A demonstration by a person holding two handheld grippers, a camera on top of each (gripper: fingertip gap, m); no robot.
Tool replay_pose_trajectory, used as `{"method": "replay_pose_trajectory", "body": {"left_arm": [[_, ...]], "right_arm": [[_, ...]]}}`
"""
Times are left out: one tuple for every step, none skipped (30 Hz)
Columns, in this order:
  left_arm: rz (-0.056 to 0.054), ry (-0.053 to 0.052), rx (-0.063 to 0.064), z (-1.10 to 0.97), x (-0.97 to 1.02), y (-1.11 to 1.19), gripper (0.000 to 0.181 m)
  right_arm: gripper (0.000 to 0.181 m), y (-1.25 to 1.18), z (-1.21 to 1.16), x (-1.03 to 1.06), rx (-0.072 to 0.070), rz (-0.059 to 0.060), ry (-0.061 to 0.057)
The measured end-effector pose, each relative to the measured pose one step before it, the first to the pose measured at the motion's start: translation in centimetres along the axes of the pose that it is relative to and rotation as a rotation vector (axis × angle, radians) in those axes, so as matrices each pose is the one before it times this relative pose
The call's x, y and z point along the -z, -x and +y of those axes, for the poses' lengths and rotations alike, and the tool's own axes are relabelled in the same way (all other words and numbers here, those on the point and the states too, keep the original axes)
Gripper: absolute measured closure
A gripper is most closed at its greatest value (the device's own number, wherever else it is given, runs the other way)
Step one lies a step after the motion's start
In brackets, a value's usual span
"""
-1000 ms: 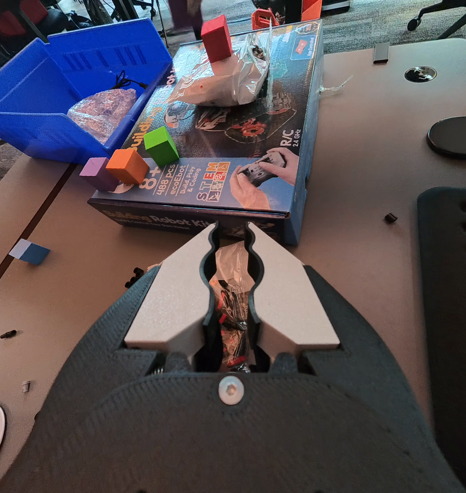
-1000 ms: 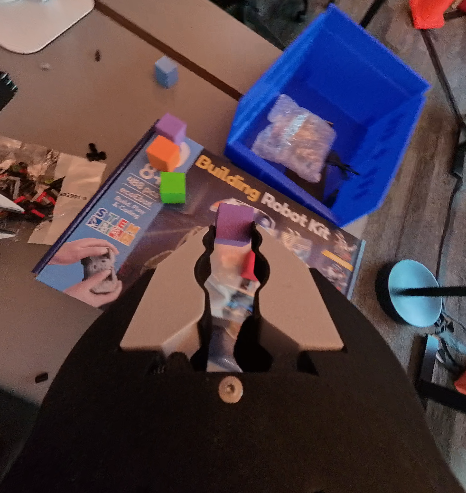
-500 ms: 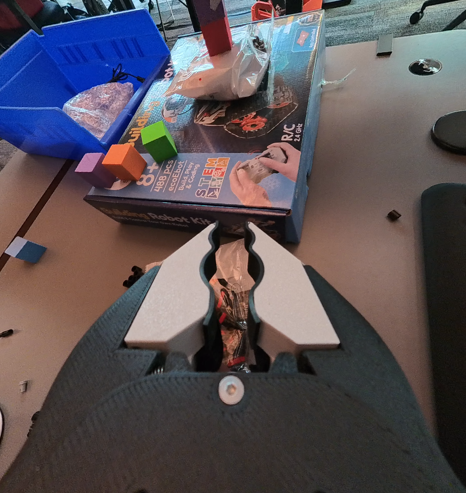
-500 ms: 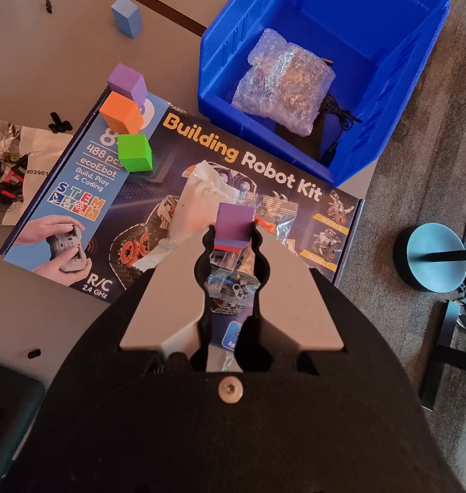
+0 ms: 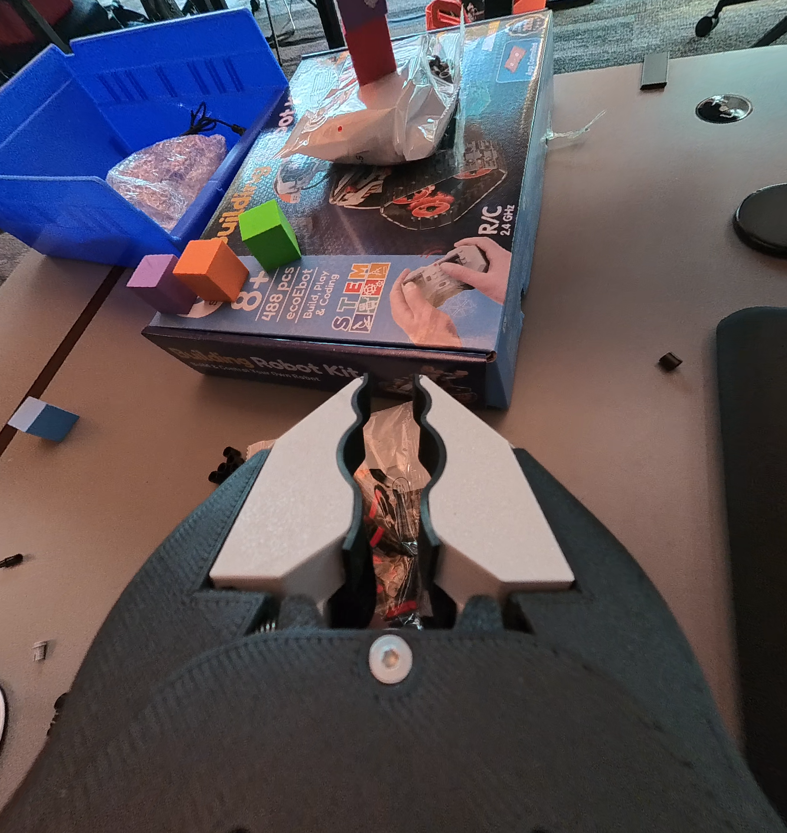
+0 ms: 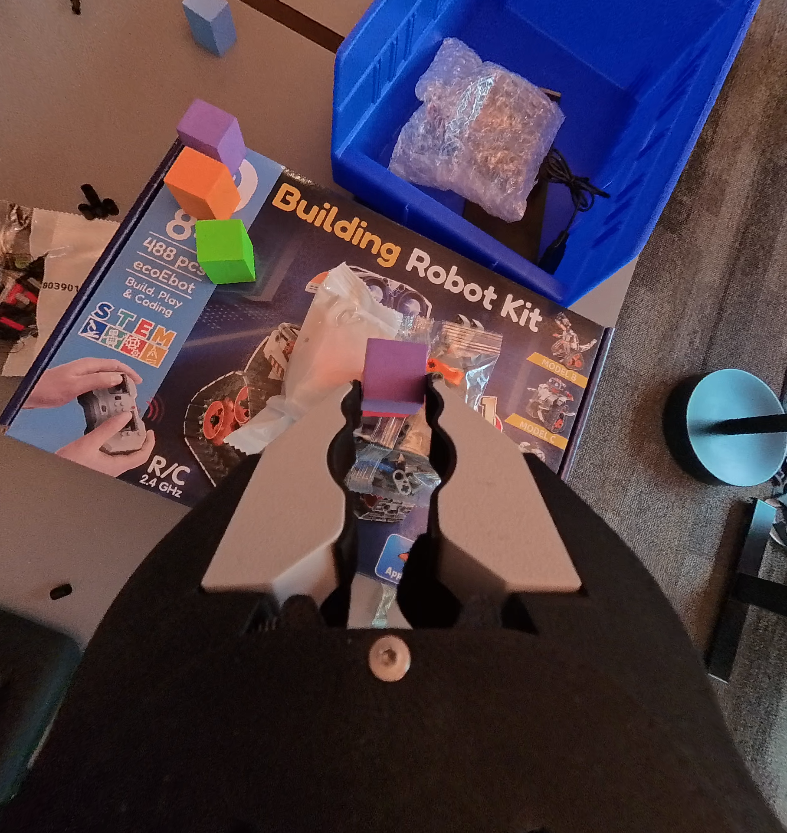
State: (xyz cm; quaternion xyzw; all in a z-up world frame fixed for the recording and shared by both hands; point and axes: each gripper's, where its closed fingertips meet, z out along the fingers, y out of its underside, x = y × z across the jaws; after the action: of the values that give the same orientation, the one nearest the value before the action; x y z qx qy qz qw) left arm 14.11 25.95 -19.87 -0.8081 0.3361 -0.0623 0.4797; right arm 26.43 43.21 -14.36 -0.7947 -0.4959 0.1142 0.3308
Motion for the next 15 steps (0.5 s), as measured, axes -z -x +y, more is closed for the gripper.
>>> {"method": "replay_pose_trajectory", "body": {"left_arm": [[0.0004,0.0009,-0.0004,0.017,-0.02,-0.017,0.165],[-0.0003,0.0009,-0.0007,0.011,-0.007,-0.009,0.165],[0.0002,0.0,-0.0006,-0.01,0.008,-0.011,0.165],[0.0002,-0.0003,-0.0002,-0.009,0.011,-0.005,0.165],[-0.0002,0.0002,0.0,-0.003,0.021,0.022,0.164],[-0.0014,-0.0006,0.0006,0.0,0.028,0.058,0.164],[-0.0011,-0.0009,0.0018,-0.004,0.022,0.059,0.164],[-0.0007,-0.0005,0.0024,0.012,0.006,0.08,0.164],[-0.0004,-0.0001,0.0024,0.02,-0.017,0.063,0.164],[0.0001,0.0007,0.002,0.038,-0.031,0.039,0.164],[0.0003,0.0011,0.0013,0.037,-0.046,0.015,0.164],[0.0006,0.0007,-0.0002,0.027,-0.039,-0.02,0.164],[0.0007,0.0014,-0.0014,0.013,-0.038,-0.047,0.164],[0.0002,0.0013,-0.0025,0.007,-0.016,-0.056,0.164],[-0.0013,0.0012,-0.0035,0.011,0.014,-0.035,0.164]], "right_arm": [[0.149,0.001,0.149,-0.142,0.0007,0.0021,0.0079],[0.145,-0.044,0.146,-0.103,0.0014,0.0052,0.0077],[0.144,-0.046,0.047,0.01,0.0009,0.0049,0.0018],[0.144,-0.044,-0.107,0.132,-0.0017,0.0038,-0.0083],[0.142,-0.035,-0.238,0.254,-0.0035,0.0043,-0.0145],[0.14,-0.142,-0.329,0.393,0.0004,0.0163,-0.0156],[0.14,-0.235,-0.531,0.554,0.0121,0.0347,-0.0212],[0.141,0.159,-0.822,0.588,0.0284,0.023,-0.0309],[0.142,0.841,-1.0,0.458,0.0275,-0.0099,-0.035],[0.141,1.312,-0.941,0.111,0.0117,-0.036,-0.0238],[0.141,1.565,-0.729,-0.315,0.0084,-0.046,-0.0058],[0.139,1.57,-0.525,-0.732,0.0185,-0.0382,0.0064],[0.137,1.285,-0.412,-1.076,0.0226,-0.0196,0.0106],[0.135,0.988,-0.248,-1.325,0.015,-0.0076,0.0173],[0.132,0.817,0.012,-1.423,0.0077,-0.0072,0.0273]]}}
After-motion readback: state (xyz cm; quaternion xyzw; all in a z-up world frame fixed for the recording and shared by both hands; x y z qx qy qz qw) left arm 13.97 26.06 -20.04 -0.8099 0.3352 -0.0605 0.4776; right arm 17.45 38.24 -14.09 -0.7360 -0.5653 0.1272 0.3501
